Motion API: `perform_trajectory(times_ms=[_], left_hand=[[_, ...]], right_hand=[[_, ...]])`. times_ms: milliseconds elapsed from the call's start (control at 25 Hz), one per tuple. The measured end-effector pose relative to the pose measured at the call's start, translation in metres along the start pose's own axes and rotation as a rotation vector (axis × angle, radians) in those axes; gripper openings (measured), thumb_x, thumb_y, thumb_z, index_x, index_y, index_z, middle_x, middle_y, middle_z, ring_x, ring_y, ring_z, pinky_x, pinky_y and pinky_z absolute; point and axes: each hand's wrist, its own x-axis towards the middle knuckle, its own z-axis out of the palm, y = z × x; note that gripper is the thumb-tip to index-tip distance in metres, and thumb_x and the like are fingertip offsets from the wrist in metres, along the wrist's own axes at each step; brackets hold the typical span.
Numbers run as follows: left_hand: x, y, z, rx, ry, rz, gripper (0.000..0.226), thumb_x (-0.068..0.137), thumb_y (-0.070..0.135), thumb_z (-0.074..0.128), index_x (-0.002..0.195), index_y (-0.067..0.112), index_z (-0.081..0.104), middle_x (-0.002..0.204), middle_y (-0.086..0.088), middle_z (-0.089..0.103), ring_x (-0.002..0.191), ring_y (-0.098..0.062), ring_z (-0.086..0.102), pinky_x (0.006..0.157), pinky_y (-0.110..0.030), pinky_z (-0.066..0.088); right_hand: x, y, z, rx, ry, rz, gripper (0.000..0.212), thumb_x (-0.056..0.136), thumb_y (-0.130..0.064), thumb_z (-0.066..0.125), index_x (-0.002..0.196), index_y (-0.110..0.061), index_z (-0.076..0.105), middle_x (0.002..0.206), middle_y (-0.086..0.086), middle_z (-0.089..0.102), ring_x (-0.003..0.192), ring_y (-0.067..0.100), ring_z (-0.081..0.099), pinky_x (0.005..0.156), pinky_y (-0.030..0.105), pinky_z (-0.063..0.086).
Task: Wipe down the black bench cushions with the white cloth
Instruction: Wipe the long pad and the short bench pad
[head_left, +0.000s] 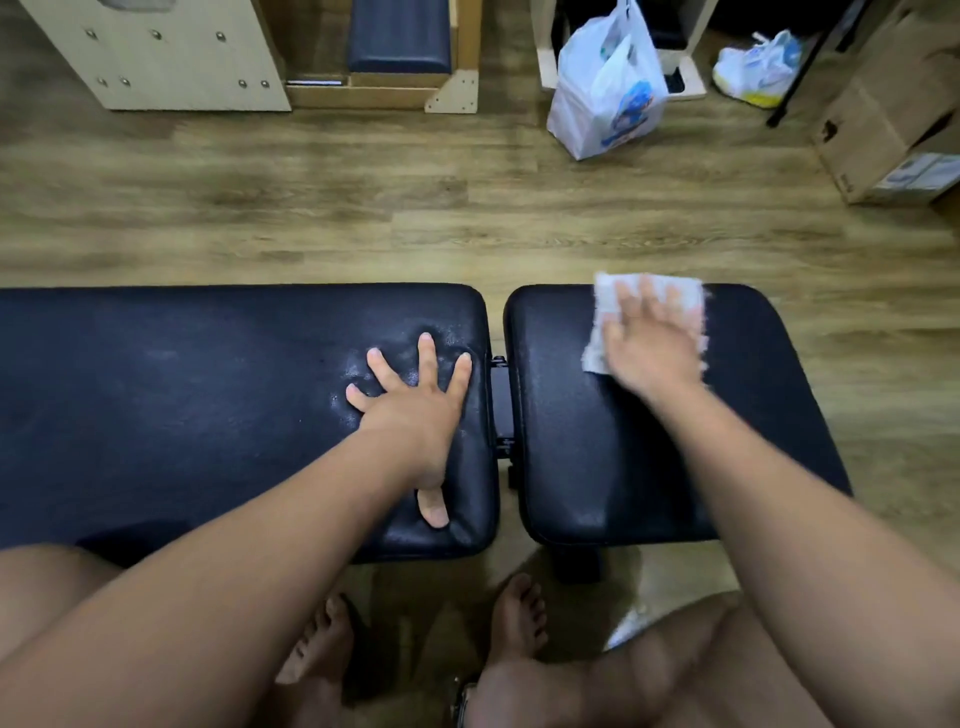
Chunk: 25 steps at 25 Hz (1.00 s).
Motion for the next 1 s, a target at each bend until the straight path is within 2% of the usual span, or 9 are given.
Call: perform_trajectory(times_ms=[120, 200, 320, 480, 560, 680, 800, 920, 1000], left_hand=[[-0.006, -0.001, 0.000, 0.022, 0.005, 0.008, 0.168, 0.044, 0.046, 0.097, 0.144, 0.032, -0.037, 0.149, -0.009, -0.049, 0.137, -0.063, -0.020, 0.109, -0.075, 0.017], [-0.007, -0.001, 0.000, 0.034, 0.014, 0.006, 0.167, 0.044, 0.046, 0.096, 0.144, 0.032, -0.037, 0.149, -0.009, -0.049, 0.138, -0.062, -0.020, 0.110, -0.074, 0.017], [-0.004, -0.001, -0.002, 0.034, 0.020, 0.011, 0.168, 0.043, 0.046, 0.097, 0.143, 0.031, -0.038, 0.147, -0.010, -0.050, 0.136, -0.064, -0.019, 0.108, -0.075, 0.017], [-0.001, -0.002, -0.002, 0.025, -0.005, 0.018, 0.170, 0.041, 0.048, 0.097, 0.142, 0.031, -0.039, 0.146, -0.011, -0.051, 0.136, -0.064, -0.020, 0.108, -0.076, 0.017], [-0.001, -0.002, -0.002, 0.022, -0.015, 0.022, 0.171, 0.041, 0.048, 0.097, 0.141, 0.032, -0.040, 0.145, -0.010, -0.052, 0.136, -0.064, -0.021, 0.107, -0.076, 0.017], [-0.003, -0.004, -0.002, 0.043, 0.003, 0.015, 0.169, 0.042, 0.048, 0.096, 0.141, 0.034, -0.040, 0.146, -0.009, -0.051, 0.137, -0.063, -0.019, 0.109, -0.075, 0.018], [-0.001, -0.004, 0.000, 0.042, 0.011, 0.020, 0.168, 0.044, 0.048, 0.096, 0.140, 0.033, -0.041, 0.145, -0.010, -0.052, 0.137, -0.062, -0.019, 0.109, -0.075, 0.017], [0.000, -0.006, 0.000, 0.044, 0.003, 0.017, 0.169, 0.043, 0.051, 0.095, 0.139, 0.032, -0.043, 0.145, -0.012, -0.052, 0.137, -0.064, -0.017, 0.107, -0.074, 0.020], [-0.001, -0.003, -0.002, 0.058, 0.024, 0.037, 0.169, 0.040, 0.056, 0.093, 0.140, 0.034, -0.042, 0.147, -0.011, -0.050, 0.139, -0.063, -0.014, 0.107, -0.072, 0.024]], right_hand=[[-0.066, -0.056, 0.016, 0.151, 0.065, -0.416, 0.044, 0.100, -0.030, 0.035, 0.141, -0.020, 0.044, 0.152, 0.004, 0.038, 0.142, 0.026, 0.030, 0.115, 0.041, 0.019], [-0.144, -0.053, 0.014, 0.354, 0.025, -0.584, 0.032, 0.096, -0.023, 0.043, 0.121, -0.019, 0.060, 0.129, 0.001, 0.060, 0.122, 0.021, 0.052, 0.105, 0.031, 0.034], [-0.211, -0.005, -0.023, 0.801, -0.147, -0.480, 0.022, 0.097, -0.029, 0.042, 0.103, -0.027, 0.063, 0.108, -0.018, 0.066, 0.101, -0.002, 0.059, 0.088, 0.014, 0.041], [-0.121, 0.075, -0.089, 0.668, 0.244, -0.233, 0.019, 0.102, -0.015, 0.042, 0.109, -0.017, 0.060, 0.107, -0.011, 0.064, 0.094, -0.013, 0.054, 0.084, 0.003, 0.036], [-0.051, 0.108, -0.087, 0.606, 0.168, -0.117, 0.033, 0.102, -0.030, 0.040, 0.124, -0.013, 0.058, 0.125, 0.002, 0.061, 0.109, -0.002, 0.054, 0.092, 0.007, 0.035], [-0.013, 0.132, -0.040, 0.321, 0.101, -0.024, 0.064, 0.089, -0.056, 0.027, 0.132, -0.018, 0.056, 0.141, 0.008, 0.053, 0.134, 0.023, 0.044, 0.109, 0.028, 0.033], [-0.107, 0.113, -0.025, 0.513, 0.090, 0.030, 0.036, 0.096, -0.036, 0.041, 0.114, -0.017, 0.065, 0.119, 0.001, 0.067, 0.110, 0.023, 0.061, 0.093, 0.023, 0.042], [-0.232, 0.070, -0.045, 0.896, -0.205, -0.089, 0.023, 0.099, -0.020, 0.047, 0.094, -0.014, 0.069, 0.093, -0.007, 0.072, 0.084, 0.000, 0.063, 0.076, 0.009, 0.044], [-0.194, 0.076, -0.070, 0.738, 0.007, -0.121, 0.019, 0.100, -0.014, 0.048, 0.096, -0.014, 0.067, 0.083, -0.008, 0.071, 0.074, 0.003, 0.060, 0.065, 0.010, 0.045]])
